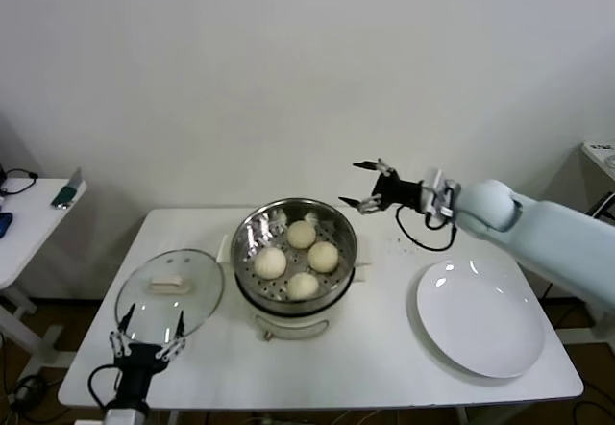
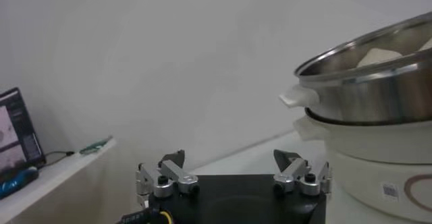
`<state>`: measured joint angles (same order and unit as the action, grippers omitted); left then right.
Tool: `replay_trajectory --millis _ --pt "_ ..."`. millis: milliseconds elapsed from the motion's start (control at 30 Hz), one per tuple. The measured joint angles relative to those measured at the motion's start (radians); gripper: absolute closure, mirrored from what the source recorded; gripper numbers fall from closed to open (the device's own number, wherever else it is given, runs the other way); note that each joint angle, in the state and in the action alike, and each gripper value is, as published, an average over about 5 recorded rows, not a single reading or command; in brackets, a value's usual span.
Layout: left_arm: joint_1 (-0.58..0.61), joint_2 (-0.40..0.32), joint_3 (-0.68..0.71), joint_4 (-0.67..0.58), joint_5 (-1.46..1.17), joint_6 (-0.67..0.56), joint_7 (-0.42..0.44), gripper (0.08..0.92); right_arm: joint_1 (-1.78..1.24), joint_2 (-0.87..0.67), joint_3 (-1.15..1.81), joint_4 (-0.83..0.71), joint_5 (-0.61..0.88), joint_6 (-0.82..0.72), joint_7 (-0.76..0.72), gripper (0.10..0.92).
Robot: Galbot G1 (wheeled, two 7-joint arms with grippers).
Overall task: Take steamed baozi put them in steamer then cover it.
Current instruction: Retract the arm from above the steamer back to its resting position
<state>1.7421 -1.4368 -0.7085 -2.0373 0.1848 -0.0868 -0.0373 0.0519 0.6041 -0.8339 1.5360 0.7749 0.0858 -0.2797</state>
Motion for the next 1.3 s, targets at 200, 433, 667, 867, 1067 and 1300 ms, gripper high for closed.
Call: replay_trajectory --millis 200,433,667,867,1067,1300 --pt "0.003 0.000 -0.007 -0.016 0.073 0.009 -0.011 0.177 -0.338 -0.003 0.356 0.032 -0.074 0.030 0.036 0.203" --pt "0.009 0.016 -0.030 -0.036 0.219 0.021 -0.014 0.177 -0.680 0.062 0.704 0.070 -0.149 0.038 0.056 0.203" --pt "-0.002 0.028 -0.048 -0.056 0.482 0.025 -0.007 0.177 -0.952 0.172 0.969 0.112 -0.205 0.013 0.061 0.203" --pt "-0.023 0.047 -0.048 -0.048 0.759 0.042 0.004 0.177 -1.133 0.265 1.143 0.146 -0.241 -0.007 0.060 0.203" --pt "-0.064 0.072 -0.026 0.000 0.982 0.062 0.004 0.177 -1.262 0.325 1.262 0.159 -0.267 -0.025 0.054 0.203" --pt "-0.148 0.110 0.000 0.113 1.131 0.073 0.001 0.177 -1.334 0.356 1.332 0.157 -0.296 -0.047 0.042 0.203"
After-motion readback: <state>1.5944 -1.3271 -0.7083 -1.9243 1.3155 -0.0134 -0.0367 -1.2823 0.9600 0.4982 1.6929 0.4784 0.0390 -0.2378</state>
